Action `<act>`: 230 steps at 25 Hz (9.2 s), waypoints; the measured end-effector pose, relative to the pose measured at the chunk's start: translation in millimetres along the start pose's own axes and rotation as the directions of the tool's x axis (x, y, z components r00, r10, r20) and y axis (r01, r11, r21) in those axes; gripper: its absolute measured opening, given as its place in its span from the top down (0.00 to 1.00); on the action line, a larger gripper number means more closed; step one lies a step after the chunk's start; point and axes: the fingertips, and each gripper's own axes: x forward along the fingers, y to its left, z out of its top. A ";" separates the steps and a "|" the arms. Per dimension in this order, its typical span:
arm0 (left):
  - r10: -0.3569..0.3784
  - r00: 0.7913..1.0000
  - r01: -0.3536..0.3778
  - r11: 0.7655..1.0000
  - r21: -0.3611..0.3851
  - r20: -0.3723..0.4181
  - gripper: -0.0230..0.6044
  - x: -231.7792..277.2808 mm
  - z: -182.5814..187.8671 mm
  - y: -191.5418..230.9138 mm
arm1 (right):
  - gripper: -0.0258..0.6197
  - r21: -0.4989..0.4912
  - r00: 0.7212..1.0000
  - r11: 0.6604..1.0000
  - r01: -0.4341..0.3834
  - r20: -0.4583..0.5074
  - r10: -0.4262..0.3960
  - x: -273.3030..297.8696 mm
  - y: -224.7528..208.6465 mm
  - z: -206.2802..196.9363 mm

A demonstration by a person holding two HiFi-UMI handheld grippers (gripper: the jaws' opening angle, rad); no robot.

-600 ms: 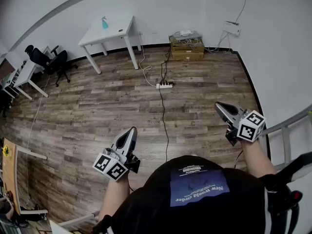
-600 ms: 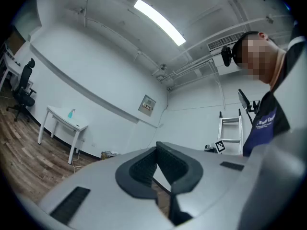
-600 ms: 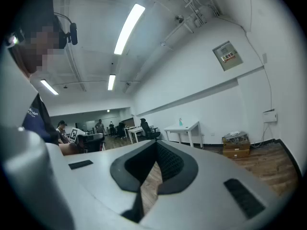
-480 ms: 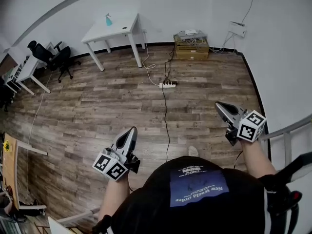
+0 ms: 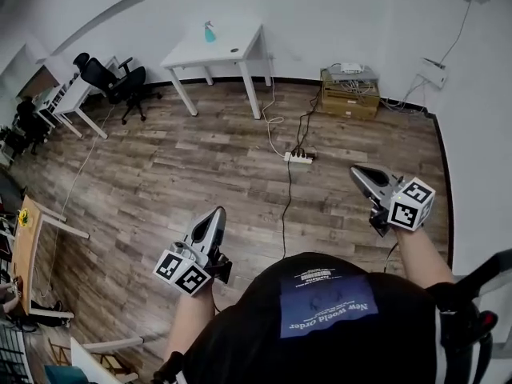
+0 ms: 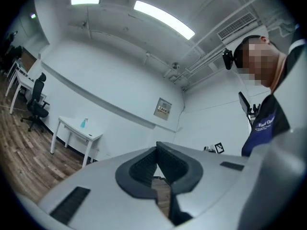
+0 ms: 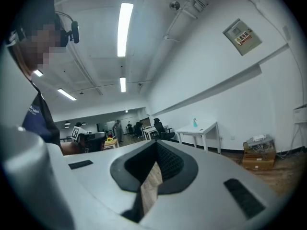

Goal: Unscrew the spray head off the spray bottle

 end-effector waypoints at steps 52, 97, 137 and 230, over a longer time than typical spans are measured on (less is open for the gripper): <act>0.314 0.944 -0.320 0.946 0.046 0.106 0.96 31.1 174.0 504.2 | 0.97 -0.013 0.937 0.940 -0.342 -0.081 0.340 639.0 -72.3 51.8; 0.277 0.958 -0.279 0.960 0.013 0.077 0.96 32.1 321.2 976.5 | 0.97 0.022 0.918 0.926 -0.378 -0.117 0.378 1152.1 -43.9 61.4; -0.361 0.918 0.350 0.932 -0.092 -0.164 0.96 589.4 312.9 1194.0 | 0.97 0.048 0.975 0.974 0.221 0.017 -0.222 1215.0 -486.9 151.9; -0.175 0.488 0.594 0.785 0.178 -0.855 0.27 969.0 -103.0 1372.6 | 0.93 -0.006 0.869 0.912 0.410 -0.302 -0.392 1241.8 -723.4 149.0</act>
